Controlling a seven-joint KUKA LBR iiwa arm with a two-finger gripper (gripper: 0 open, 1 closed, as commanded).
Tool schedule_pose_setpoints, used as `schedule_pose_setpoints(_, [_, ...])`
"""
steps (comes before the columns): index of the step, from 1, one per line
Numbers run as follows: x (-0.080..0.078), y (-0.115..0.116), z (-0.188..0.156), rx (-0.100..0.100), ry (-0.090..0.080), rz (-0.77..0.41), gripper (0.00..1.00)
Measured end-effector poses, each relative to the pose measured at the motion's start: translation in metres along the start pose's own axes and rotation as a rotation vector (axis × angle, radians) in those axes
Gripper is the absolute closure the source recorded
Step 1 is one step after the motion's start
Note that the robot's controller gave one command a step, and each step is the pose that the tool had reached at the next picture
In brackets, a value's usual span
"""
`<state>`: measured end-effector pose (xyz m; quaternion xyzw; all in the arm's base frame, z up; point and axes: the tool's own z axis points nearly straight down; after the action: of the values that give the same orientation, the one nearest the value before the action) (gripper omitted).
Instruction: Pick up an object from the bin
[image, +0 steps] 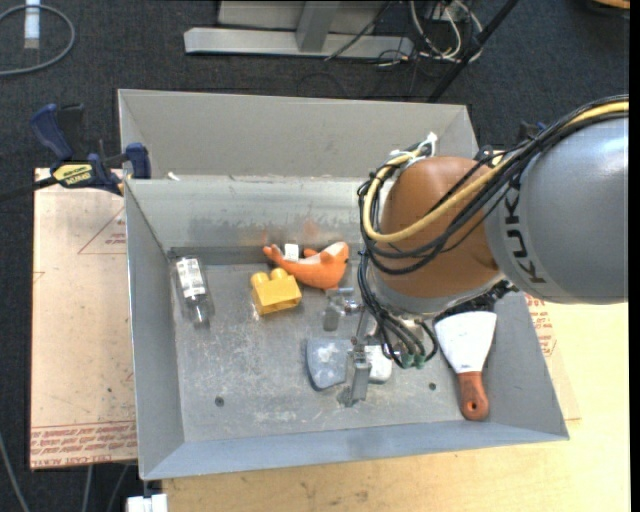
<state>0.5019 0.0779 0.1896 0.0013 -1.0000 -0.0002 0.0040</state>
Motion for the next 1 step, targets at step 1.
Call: schedule_pose_setpoints(1, [-0.0017, -0.0003, -0.0043, -0.001, -0.008, 0.002, 0.00])
